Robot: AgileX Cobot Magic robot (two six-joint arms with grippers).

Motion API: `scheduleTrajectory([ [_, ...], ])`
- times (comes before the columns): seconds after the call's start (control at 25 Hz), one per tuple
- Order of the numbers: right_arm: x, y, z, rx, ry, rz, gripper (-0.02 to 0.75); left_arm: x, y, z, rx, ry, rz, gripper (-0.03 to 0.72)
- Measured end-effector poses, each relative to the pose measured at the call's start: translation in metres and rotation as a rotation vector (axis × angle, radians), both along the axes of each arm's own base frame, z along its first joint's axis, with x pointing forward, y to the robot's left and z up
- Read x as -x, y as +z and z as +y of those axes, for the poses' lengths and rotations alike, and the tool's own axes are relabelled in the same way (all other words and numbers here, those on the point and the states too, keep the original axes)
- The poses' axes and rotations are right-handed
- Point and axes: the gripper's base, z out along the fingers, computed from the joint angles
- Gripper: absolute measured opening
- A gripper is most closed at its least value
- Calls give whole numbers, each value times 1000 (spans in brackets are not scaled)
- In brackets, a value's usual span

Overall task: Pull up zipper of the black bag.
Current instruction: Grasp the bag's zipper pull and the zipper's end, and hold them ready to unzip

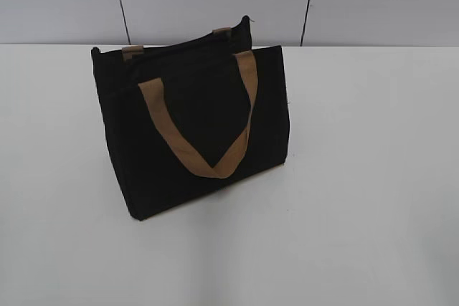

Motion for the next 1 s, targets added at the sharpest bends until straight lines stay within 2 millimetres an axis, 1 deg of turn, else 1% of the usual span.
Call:
scheduleTrajectory([
  [0.84,0,0,0,0,0,0,358,0,0,1,-5,4,0,467],
  [1.0,0,0,0,-23,-14,2,358,-1,0,-1,15,-11,4,467],
])
